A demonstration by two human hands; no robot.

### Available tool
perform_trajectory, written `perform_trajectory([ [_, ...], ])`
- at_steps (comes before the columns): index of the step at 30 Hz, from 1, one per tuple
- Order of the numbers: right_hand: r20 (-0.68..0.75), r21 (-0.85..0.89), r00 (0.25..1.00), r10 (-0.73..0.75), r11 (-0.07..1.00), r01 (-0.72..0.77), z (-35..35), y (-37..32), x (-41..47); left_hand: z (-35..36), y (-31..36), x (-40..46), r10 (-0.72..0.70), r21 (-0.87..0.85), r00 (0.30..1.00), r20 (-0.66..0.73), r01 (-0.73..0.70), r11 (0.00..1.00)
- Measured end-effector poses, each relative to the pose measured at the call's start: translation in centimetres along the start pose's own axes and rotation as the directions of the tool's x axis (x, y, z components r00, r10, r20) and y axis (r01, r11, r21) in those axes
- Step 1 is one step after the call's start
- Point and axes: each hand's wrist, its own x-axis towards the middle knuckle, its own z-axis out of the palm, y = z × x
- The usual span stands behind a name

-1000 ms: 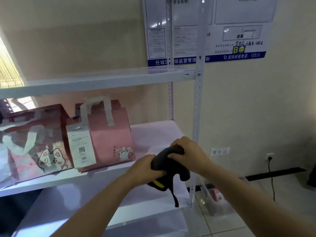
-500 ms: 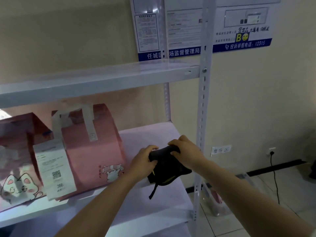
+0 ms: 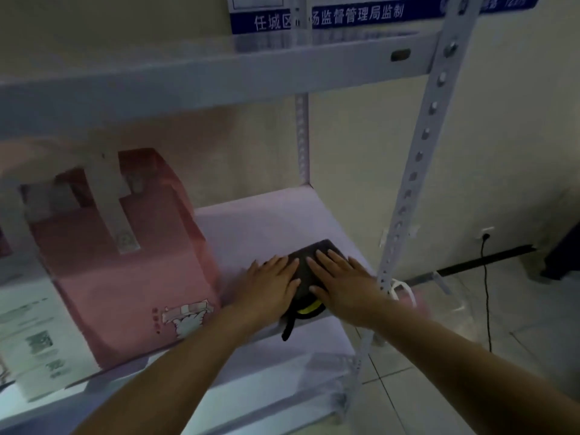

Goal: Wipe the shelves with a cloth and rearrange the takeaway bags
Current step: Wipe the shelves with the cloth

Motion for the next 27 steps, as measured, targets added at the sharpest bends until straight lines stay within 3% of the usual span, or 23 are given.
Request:
perform_trajectory([
  [4, -0.004, 0.002, 1.0, 0.029, 1.0, -0.029, 0.2, -0.1, 0.5, -0.5, -0.5, 0.9, 0.0, 0.071, 0.989, 0.145, -0.011, 0.997],
  [7, -0.002, -0.024, 0.999, 0.035, 0.999, -0.035, 0.4, -0.1, 0.2, -1.0, -0.4, 0.9, 0.005, 0.119, 0.986, 0.166, -0.025, 0.993],
  [11, 0.028, -0.008, 0.999, 0.042, 0.999, -0.041, -0.3, -0.4, -0.6, -1.2, 0.7, 0.0, -0.033, 0.132, 0.994, 0.103, 0.019, 0.991],
  [19, -0.019, 0.192, 1.0, -0.022, 0.981, 0.025, -1.8, -2.3, -4.8, -2.6, 2.9, -6.6, -0.029, -0.238, 0.998, -0.054, 0.016, 0.971],
  [27, -0.094, 0.374, 0.983, -0.158, 0.909, 0.182, -4.3, -8.3, -9.1, -5.4, 2.1, -16.8, -0.168, -0.273, 0.961, -0.218, 0.106, 0.956],
])
